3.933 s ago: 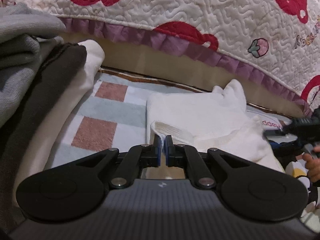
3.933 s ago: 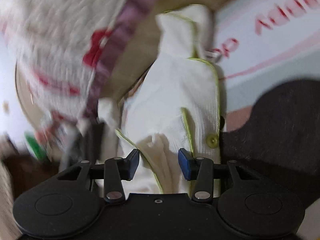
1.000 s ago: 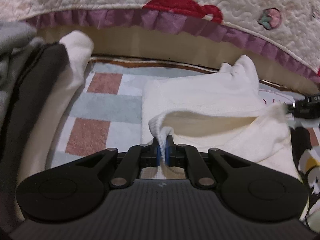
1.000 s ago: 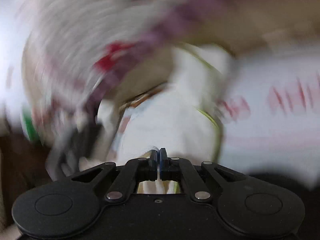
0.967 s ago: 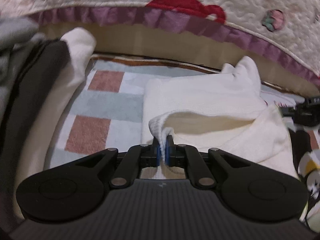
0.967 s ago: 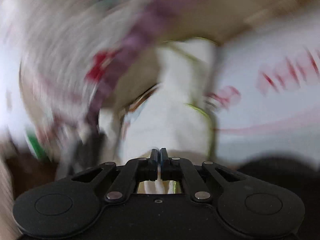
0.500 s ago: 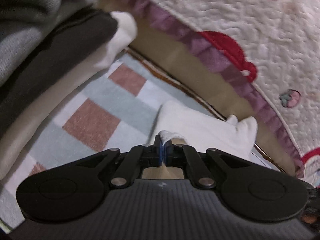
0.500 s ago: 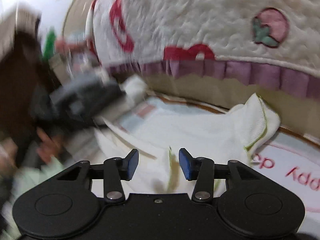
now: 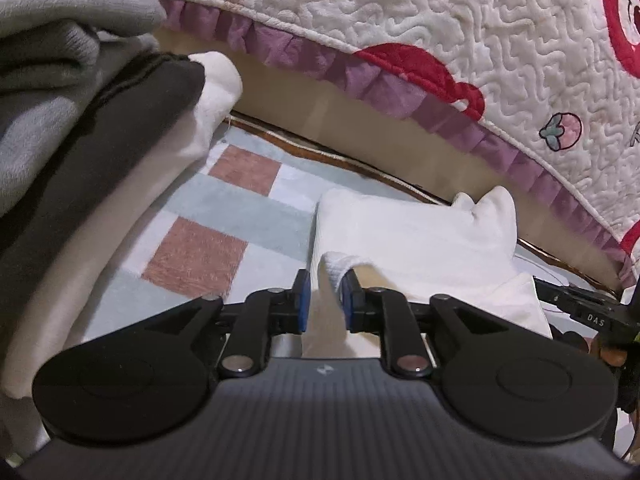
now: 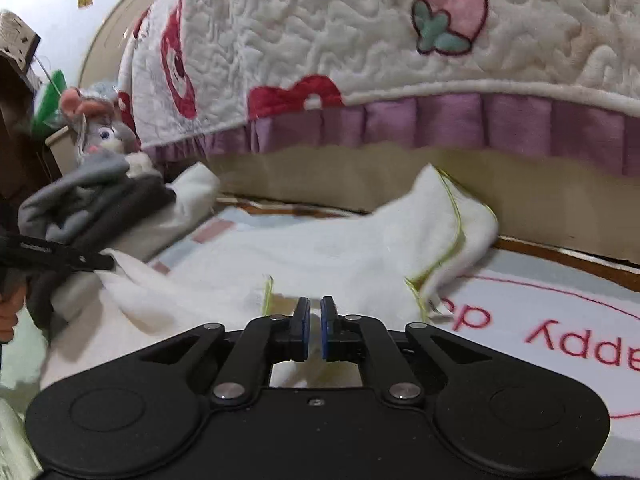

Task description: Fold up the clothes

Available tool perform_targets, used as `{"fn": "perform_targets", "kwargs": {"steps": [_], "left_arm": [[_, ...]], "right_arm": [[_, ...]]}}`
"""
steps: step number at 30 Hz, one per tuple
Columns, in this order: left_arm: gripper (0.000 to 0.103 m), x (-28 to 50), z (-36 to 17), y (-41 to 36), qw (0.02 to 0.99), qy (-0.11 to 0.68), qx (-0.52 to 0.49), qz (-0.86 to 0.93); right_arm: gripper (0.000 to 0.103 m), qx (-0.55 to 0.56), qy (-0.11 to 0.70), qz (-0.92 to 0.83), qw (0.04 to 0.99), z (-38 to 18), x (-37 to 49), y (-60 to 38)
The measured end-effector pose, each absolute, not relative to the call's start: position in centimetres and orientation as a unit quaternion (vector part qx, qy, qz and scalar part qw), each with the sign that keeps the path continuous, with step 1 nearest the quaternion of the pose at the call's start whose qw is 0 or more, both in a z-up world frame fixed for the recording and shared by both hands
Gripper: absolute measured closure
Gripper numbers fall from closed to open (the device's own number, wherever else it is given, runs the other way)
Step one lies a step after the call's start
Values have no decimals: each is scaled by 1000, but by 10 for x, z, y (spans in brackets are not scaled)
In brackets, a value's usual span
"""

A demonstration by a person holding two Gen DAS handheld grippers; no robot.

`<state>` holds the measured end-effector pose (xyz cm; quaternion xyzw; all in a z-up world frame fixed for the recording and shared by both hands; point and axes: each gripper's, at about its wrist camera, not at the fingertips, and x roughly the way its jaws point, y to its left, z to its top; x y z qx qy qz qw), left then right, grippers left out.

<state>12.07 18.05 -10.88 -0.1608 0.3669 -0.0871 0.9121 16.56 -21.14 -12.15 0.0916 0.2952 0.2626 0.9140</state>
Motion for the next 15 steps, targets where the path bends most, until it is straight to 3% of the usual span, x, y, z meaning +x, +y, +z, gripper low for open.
{"fn": "perform_targets", "kwargs": {"steps": [4,7,8,10,11,12,13,15], "left_arm": [[87,119,-109,171,918,370,-110,-89],[81,121,-109,162,919,375,-74,-97],[77,123,-109,161,918,375,-75,-101],[74,128,-111,159,917,376,-85,-105],[74,132,-113,158,914,380,-92,-107],[74,137,-115,157,910,387,-96,-110],[76,142,-117,156,906,395,-100,-112],[93,149,-116,155,904,399,-97,-116]], "right_arm": [[97,59,272,282,918,-110,159,-210],[82,12,271,294,917,-114,162,-202],[70,11,272,301,914,-116,165,-202],[67,19,274,308,911,-120,173,-203],[68,22,274,312,909,-122,176,-204],[76,38,276,321,905,-122,179,-207],[99,64,279,337,897,-122,181,-212],[99,146,289,374,869,-120,187,-227]]}}
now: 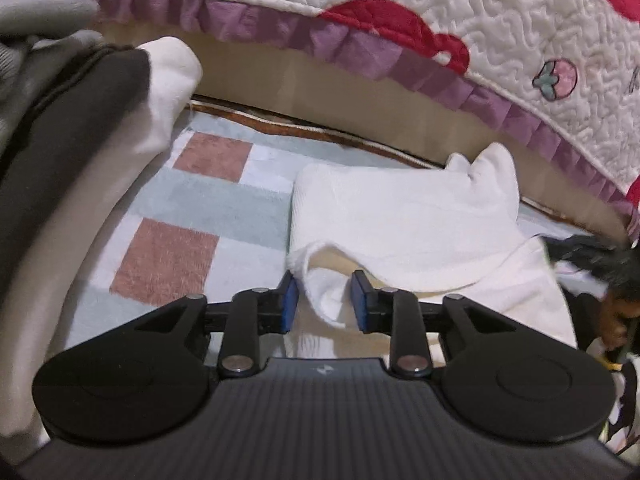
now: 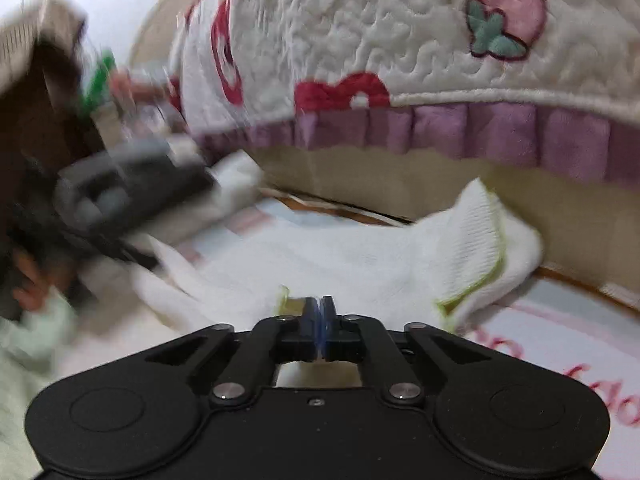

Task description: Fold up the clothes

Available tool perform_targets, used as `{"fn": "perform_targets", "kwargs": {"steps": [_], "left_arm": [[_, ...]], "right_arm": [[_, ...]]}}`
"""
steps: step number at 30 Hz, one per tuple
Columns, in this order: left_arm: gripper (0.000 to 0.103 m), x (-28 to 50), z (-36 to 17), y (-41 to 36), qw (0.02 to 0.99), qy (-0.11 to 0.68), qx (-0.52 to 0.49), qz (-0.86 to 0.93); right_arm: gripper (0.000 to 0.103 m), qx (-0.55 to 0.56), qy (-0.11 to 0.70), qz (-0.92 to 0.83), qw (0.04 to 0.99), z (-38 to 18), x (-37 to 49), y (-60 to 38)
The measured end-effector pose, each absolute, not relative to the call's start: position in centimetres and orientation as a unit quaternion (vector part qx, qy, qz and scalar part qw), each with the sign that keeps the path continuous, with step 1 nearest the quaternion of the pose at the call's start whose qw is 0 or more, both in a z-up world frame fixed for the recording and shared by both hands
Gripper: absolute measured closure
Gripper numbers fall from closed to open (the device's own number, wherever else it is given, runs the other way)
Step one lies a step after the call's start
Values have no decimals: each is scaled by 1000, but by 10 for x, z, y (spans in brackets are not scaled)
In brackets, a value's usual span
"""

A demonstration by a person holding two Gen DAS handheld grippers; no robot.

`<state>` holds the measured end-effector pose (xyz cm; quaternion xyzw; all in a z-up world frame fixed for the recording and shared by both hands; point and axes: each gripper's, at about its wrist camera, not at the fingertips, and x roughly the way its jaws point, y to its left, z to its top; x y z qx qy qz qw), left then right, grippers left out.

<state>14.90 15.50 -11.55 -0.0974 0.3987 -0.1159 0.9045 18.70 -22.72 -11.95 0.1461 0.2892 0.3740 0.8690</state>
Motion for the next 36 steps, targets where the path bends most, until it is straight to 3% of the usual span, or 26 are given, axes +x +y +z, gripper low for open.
{"fn": "perform_targets", "kwargs": {"steps": [1,4,7,10,14,16,20,25,29,36], "left_arm": [[102,150,-112,158,906,394,-107,-114],[102,149,-103,179,897,380,-194,-113],[102,146,-101,189,890,387,-216,-109],[102,148,-106,186,885,404,-200,-111],[100,148,-121,189,883,388,-249,-91],[100,147,-128,191,881,378,-269,-86],[100,144,-135,191,883,373,-272,-88],[99,148,-131,188,890,370,-250,-94],[99,155,-128,184,894,372,-233,-93],[99,157,-135,188,887,379,-250,-86]], "right_arm": [[99,228,300,401,835,-118,192,-241],[99,458,375,450,669,-131,212,-271],[99,545,409,428,594,-146,221,-289],[99,474,443,372,665,-139,231,-293],[93,261,436,221,833,-103,217,-277],[93,274,402,219,845,-93,193,-278],[78,316,391,232,833,-92,166,-272],[77,350,461,201,790,-121,169,-250],[79,442,461,197,744,-140,170,-250],[83,415,450,164,773,-127,195,-235]]}}
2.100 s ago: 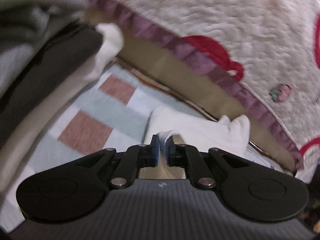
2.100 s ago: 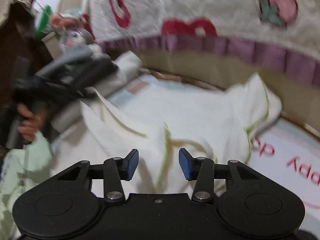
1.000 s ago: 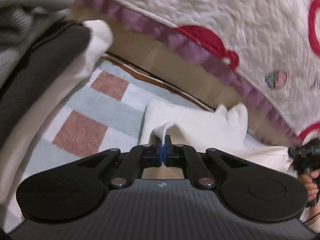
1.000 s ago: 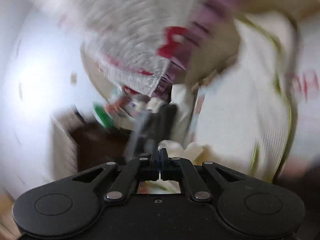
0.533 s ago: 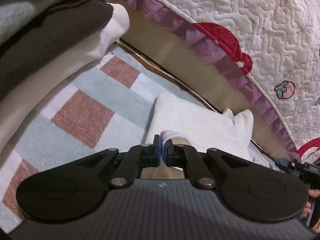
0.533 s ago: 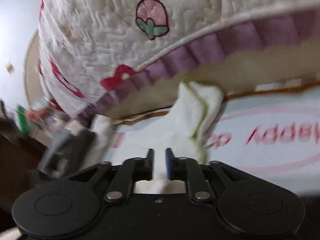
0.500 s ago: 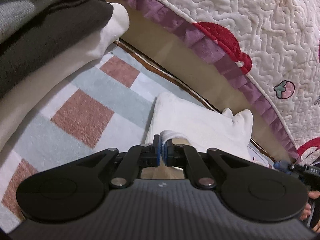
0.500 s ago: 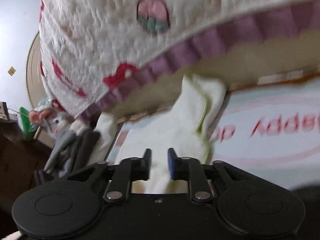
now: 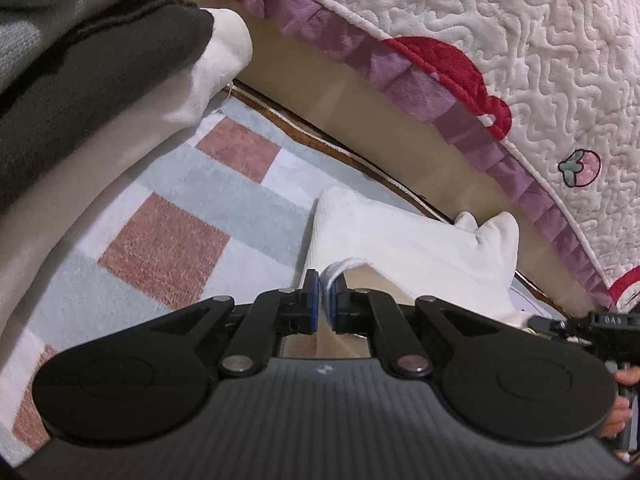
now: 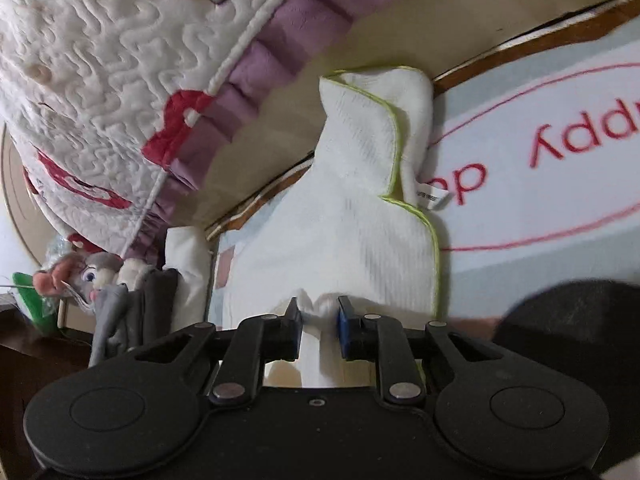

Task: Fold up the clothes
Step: 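Pull the folded edge with the left gripper while the right gripper releases the garment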

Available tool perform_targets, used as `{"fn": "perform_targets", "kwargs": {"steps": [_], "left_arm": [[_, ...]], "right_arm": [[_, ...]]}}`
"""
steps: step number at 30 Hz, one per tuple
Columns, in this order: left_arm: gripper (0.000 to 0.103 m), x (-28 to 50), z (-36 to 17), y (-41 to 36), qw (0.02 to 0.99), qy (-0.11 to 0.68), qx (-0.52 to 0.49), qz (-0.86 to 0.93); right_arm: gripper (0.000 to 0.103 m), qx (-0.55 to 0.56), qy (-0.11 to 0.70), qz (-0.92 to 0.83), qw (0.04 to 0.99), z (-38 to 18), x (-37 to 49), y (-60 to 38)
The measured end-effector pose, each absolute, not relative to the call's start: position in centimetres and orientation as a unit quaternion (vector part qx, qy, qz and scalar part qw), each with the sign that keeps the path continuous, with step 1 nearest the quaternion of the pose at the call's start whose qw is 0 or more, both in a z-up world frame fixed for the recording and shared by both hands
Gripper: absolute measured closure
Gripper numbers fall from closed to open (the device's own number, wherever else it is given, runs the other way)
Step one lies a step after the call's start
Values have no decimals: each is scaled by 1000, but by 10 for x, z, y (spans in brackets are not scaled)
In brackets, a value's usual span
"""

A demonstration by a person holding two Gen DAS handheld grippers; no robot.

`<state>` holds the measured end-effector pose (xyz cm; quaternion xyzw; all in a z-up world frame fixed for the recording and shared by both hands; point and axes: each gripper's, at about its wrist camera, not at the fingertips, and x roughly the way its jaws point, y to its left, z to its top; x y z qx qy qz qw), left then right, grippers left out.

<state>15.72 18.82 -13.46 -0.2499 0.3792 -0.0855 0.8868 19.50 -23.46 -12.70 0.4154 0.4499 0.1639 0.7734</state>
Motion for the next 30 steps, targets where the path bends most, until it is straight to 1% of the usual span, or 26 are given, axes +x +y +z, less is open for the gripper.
{"fn": "perform_targets", "kwargs": {"steps": [1,4,8,9,10,11,12,13,15,16,17,18,19,21,22,23,24,25,27,28,29,30], "left_arm": [[99,156,-135,189,886,378,-254,-85],[99,154,-135,194,885,375,-263,-85],[99,155,-135,199,882,373,-272,-91],[99,155,-136,201,880,371,-280,-93],[98,156,-136,202,878,370,-290,-94],[98,156,-137,204,875,368,-300,-95],[98,156,-137,204,873,366,-308,-98],[98,155,-137,204,873,365,-309,-101],[98,155,-137,201,876,364,-300,-105],[98,154,-137,200,877,365,-294,-105],[98,154,-137,199,878,366,-288,-105],[98,154,-137,198,879,367,-286,-105],[98,154,-137,199,878,367,-289,-105],[98,155,-136,201,874,365,-302,-104],[98,156,-134,201,873,362,-308,-104],[98,158,-133,201,873,359,-312,-103],[98,159,-130,201,874,356,-315,-101],[98,158,-127,201,879,345,-314,-98],[94,152,-117,202,896,308,-306,-89],[86,148,-112,203,908,284,-297,-81],[70,142,-108,204,920,262,-283,-72],[63,139,-106,204,926,255,-269,-65]], "right_arm": [[94,421,446,163,773,-126,197,-237],[94,412,421,176,789,-114,205,-241],[99,328,404,192,832,-95,220,-234],[99,292,395,188,851,-91,218,-231],[94,254,389,174,868,-87,215,-229],[91,216,383,160,884,-83,211,-226],[91,177,376,145,898,-79,207,-224],[91,166,364,155,903,-75,198,-222],[91,199,331,224,895,-68,169,-219],[87,207,327,250,888,-68,159,-215],[71,208,335,267,879,-71,152,-209],[61,208,344,285,870,-75,146,-203],[45,199,353,293,866,-80,141,-196],[44,149,359,282,877,-92,137,-178],[52,128,352,281,884,-97,137,-171],[98,114,337,286,890,-100,136,-167],[96,108,320,290,895,-101,136,-166],[100,117,302,283,903,-99,137,-169],[100,167,274,251,913,-95,139,-186],[100,199,268,234,913,-95,141,-197],[100,218,269,218,912,-97,144,-206],[100,220,270,204,915,-99,145,-212]]}}
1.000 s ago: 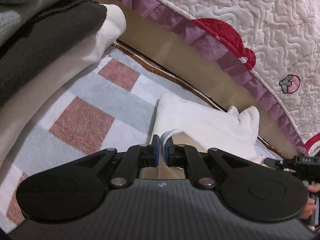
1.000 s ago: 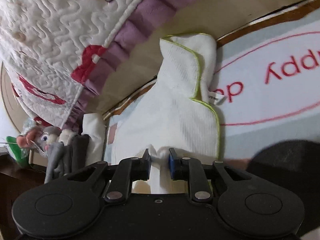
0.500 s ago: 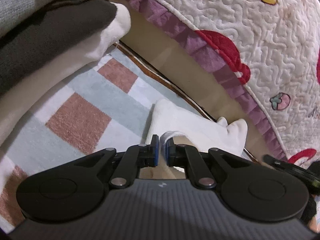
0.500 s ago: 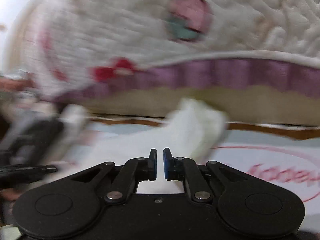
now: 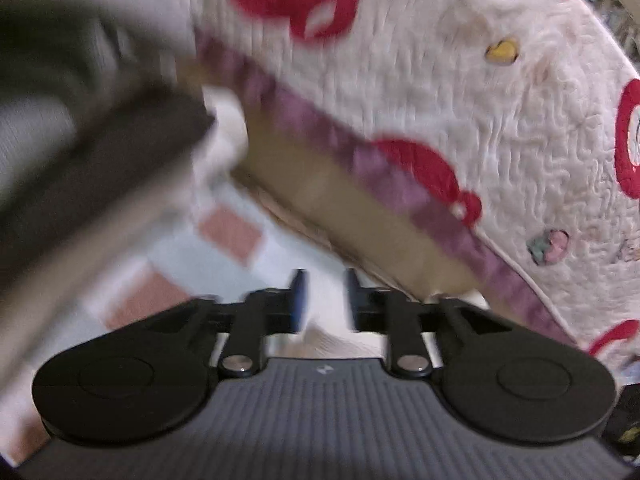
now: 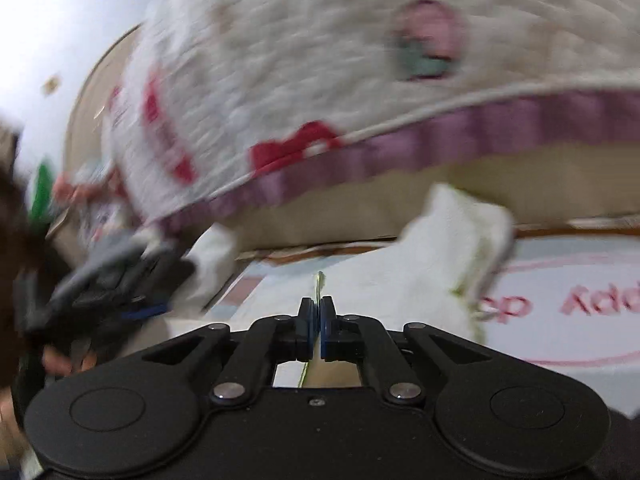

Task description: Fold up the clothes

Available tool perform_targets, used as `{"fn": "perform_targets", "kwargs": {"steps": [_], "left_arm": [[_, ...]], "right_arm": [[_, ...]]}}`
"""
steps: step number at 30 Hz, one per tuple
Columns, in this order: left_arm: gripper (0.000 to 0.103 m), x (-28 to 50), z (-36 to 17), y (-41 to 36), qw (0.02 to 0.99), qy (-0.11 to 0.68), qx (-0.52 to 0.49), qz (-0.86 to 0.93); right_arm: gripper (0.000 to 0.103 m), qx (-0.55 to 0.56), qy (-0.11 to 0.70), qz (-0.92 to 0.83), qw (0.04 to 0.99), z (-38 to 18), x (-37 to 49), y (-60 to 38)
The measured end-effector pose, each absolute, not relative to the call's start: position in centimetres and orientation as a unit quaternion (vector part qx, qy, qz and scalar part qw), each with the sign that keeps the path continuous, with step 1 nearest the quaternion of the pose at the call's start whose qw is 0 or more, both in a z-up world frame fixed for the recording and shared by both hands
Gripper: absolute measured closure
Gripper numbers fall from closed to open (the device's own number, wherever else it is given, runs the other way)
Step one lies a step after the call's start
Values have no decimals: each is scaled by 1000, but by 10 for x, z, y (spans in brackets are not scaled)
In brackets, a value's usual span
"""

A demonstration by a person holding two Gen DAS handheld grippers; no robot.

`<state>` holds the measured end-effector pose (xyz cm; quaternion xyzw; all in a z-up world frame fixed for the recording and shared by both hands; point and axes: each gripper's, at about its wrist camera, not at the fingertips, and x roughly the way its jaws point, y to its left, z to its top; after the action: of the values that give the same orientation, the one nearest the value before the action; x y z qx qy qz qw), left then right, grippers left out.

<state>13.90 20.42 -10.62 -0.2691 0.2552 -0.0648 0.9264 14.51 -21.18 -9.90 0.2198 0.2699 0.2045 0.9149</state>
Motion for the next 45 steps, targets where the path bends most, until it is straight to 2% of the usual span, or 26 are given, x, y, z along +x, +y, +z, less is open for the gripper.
{"fn": "perform_targets", "kwargs": {"steps": [1,3,4,5,6,7,8,10,12,18,20,24,26,28,35,42,45], "left_arm": [[58,136,-104,205,932,249,-255,-58],[58,132,-105,203,934,266,-232,-60],[58,131,-107,201,931,283,-219,-64],[58,128,-111,198,929,302,-200,-69],[58,124,-114,193,928,322,-173,-75],[58,119,-118,186,926,340,-143,-80],[58,113,-123,180,924,354,-118,-86],[58,99,-130,170,919,372,-84,-101],[57,87,-136,165,916,382,-69,-105],[57,66,-136,154,914,398,-20,-75],[57,59,-133,150,917,392,-17,-72],[60,43,-121,142,928,363,-17,-78],[60,36,-114,135,936,343,-15,-79],[60,32,-108,128,941,331,-18,-72],[60,22,-94,106,941,317,-55,-105],[60,21,-105,75,928,340,-51,-144],[60,18,-104,65,928,344,-28,-139]], "right_arm": [[100,214,276,197,916,-101,146,-216],[98,207,302,193,910,-107,150,-221],[91,206,313,188,908,-109,149,-224],[89,205,320,178,908,-109,147,-227],[82,210,331,169,904,-110,143,-231],[66,222,344,160,898,-110,137,-236],[59,248,356,162,887,-112,129,-243],[58,323,376,187,848,-119,110,-257],[53,380,400,211,807,-130,97,-261],[50,396,460,229,761,-150,82,-249],[67,422,463,242,741,-155,74,-250],[73,474,468,246,704,-178,67,-256],[89,471,467,243,707,-181,68,-255],[95,439,456,246,734,-173,70,-250],[95,177,378,267,868,-116,65,-206],[98,132,294,288,902,-110,63,-200],[99,193,273,277,901,-106,70,-217]]}}
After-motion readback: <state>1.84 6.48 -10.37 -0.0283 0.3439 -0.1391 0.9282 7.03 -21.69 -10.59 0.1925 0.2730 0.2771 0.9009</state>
